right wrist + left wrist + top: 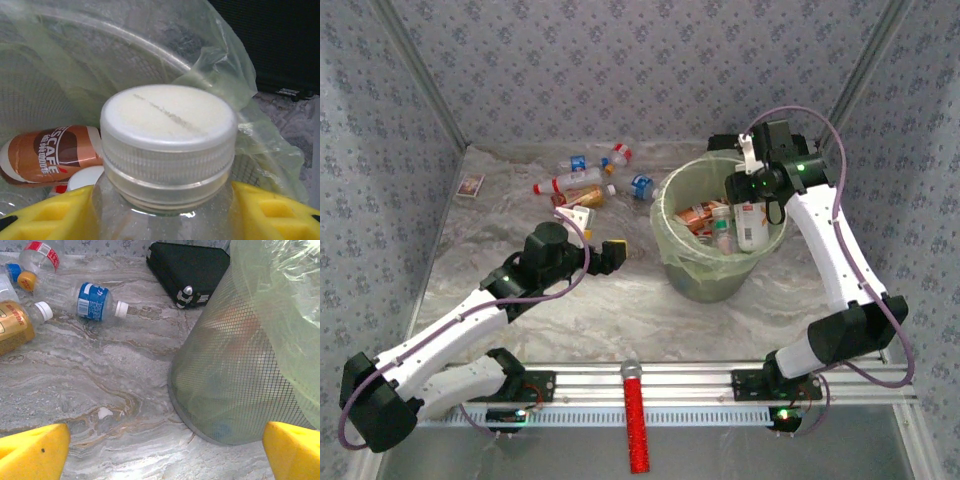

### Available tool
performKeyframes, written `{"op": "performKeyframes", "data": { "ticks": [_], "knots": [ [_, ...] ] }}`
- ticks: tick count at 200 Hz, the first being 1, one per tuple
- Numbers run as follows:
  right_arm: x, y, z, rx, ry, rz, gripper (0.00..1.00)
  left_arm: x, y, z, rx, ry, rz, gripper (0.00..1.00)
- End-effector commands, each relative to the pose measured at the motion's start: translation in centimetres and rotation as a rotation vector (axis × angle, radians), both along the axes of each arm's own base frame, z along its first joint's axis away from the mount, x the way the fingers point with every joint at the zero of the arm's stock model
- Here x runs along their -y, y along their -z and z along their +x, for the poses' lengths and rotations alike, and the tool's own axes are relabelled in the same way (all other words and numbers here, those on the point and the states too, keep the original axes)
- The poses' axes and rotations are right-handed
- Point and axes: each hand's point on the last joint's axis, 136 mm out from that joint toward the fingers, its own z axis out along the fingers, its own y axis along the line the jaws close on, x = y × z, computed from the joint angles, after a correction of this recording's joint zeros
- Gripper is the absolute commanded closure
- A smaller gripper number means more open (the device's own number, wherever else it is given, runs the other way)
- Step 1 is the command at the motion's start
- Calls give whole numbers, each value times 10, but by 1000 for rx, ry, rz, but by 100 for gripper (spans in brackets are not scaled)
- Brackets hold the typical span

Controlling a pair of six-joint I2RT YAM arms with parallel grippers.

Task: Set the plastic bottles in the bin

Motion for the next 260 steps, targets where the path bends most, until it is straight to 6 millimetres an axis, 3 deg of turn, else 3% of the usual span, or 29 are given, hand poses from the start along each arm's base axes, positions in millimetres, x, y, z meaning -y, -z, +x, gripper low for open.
{"op": "performKeyframes", "data": {
  "ticks": [1,17,37,62,96,125,164,183,203,260],
  "knots": [
    [-6,0,-20,-86,-1,2,36,-2,-4,1,13,-11,-10,2],
    [-6,-20,-22,-56,-1,-7,27,-5,-3,1,13,-19,-12,2],
    [-6,-40,-24,-18,-6,-24,24,-7,-4,1,16,-23,-19,2],
    [-8,-42,-22,-27,-17,-29,27,-8,-3,0,14,-24,-16,2],
    [-16,-23,-9,-74,-38,-40,44,-11,-3,-1,15,-30,-19,2],
    [-25,12,-10,-153,-52,-44,55,-14,-4,-1,17,-36,-22,2],
    [-22,58,-12,-231,-28,-62,59,-16,-3,-1,12,-41,-19,2],
    [-24,65,-12,-240,-22,-54,60,-18,-2,1,7,-52,-19,2],
    [-25,51,-10,-210,-27,-38,60,-21,1,4,-9,-66,-9,2],
    [-31,-33,-14,-20,-56,39,53,-49,20,28,-119,-204,32,2]
  ]
}}
